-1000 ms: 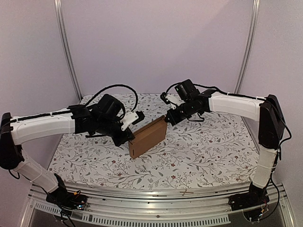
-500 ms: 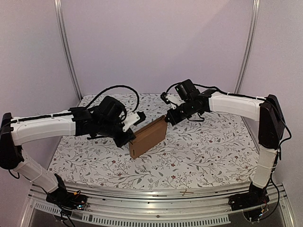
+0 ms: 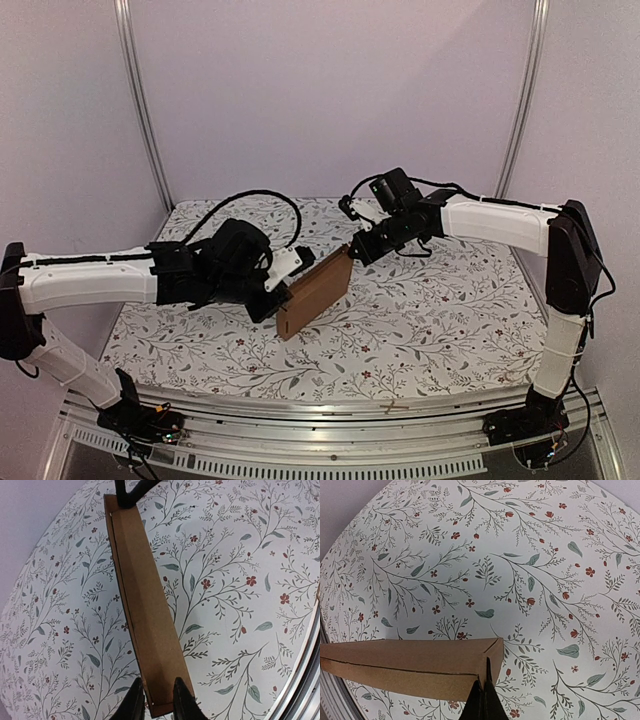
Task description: Fold the paper box
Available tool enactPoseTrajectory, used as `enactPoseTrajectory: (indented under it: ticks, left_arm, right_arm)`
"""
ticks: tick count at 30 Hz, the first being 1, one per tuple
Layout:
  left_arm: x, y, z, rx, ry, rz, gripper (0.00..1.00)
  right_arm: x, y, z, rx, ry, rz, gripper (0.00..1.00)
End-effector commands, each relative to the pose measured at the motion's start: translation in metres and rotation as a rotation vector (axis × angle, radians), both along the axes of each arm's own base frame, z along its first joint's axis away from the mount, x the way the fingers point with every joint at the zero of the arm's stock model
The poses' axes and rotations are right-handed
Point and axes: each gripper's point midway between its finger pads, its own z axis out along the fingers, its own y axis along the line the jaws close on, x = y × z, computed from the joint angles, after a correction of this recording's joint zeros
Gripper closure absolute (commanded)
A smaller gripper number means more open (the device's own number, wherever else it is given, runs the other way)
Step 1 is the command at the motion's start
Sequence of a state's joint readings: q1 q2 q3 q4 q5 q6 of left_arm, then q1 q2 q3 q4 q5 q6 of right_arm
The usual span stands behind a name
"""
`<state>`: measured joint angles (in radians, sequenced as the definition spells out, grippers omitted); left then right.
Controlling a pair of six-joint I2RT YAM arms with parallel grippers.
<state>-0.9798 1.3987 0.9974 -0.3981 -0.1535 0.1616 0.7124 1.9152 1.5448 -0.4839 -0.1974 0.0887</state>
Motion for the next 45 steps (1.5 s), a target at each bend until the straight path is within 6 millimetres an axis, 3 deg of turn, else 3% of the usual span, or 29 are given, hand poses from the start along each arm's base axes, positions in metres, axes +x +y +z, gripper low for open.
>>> enactPoseTrajectory:
  ticks: [1,10,41,45]
  left_arm:
    - [-0.005,-0.002,-0.003,0.021,-0.033,-0.005,0.79]
    - [-0.010,-0.005,-0.002,0.054,-0.081,-0.006,0.79]
    - [-0.026,-0.017,-0.039,0.354,-0.182,-0.061,0.78]
    - [-0.025,-0.017,-0.035,0.365,-0.192,-0.065,0.78]
  right_arm:
    - [-0.009,-0.004,-0.029,-0.045,0.060,0.013,1.00]
    - [-0.009,-0.001,-0.035,-0.036,0.073,0.022,1.00]
    - [-0.017,0.003,-0.070,-0.043,0.031,0.159,1.00]
    - [-0.016,0.003,-0.063,-0.004,0.055,0.167,1.00]
